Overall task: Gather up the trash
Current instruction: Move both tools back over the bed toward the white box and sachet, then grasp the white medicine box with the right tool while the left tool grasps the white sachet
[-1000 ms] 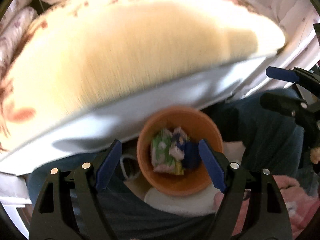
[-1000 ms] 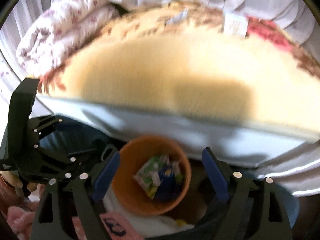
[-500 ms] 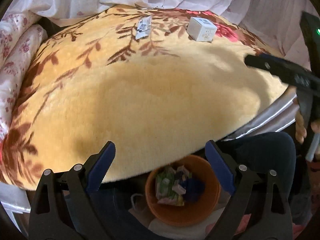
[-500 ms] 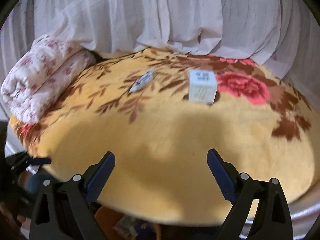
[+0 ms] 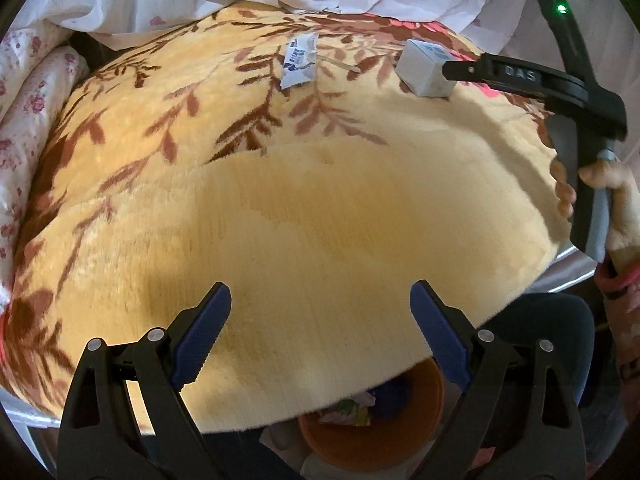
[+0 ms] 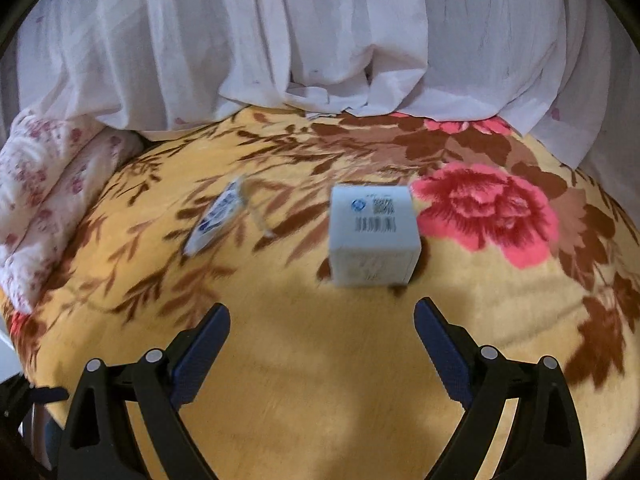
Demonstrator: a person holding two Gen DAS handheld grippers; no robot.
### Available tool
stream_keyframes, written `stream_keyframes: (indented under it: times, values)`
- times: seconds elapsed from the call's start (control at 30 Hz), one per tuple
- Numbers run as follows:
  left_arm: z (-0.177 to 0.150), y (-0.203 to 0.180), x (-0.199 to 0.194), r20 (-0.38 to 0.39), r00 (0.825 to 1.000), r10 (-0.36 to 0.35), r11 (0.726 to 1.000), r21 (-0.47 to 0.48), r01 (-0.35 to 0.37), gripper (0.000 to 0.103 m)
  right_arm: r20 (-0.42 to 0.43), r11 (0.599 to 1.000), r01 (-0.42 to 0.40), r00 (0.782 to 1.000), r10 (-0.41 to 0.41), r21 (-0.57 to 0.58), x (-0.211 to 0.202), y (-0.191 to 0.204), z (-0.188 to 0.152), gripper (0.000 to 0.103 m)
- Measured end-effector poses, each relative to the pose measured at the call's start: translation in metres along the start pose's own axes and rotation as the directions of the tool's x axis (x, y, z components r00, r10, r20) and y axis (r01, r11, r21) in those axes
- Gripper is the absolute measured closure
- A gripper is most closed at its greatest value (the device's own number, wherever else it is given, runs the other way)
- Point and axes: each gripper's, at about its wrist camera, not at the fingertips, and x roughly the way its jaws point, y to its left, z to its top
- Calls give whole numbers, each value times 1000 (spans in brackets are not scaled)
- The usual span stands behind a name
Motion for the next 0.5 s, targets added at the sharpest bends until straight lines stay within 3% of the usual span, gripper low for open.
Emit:
stream_keyframes:
  times: [0.5]
  values:
    - [32, 15, 17, -14, 1000, -2, 1000, -20, 2, 14, -61, 999, 50, 997, -49, 21, 69, -21, 46, 12]
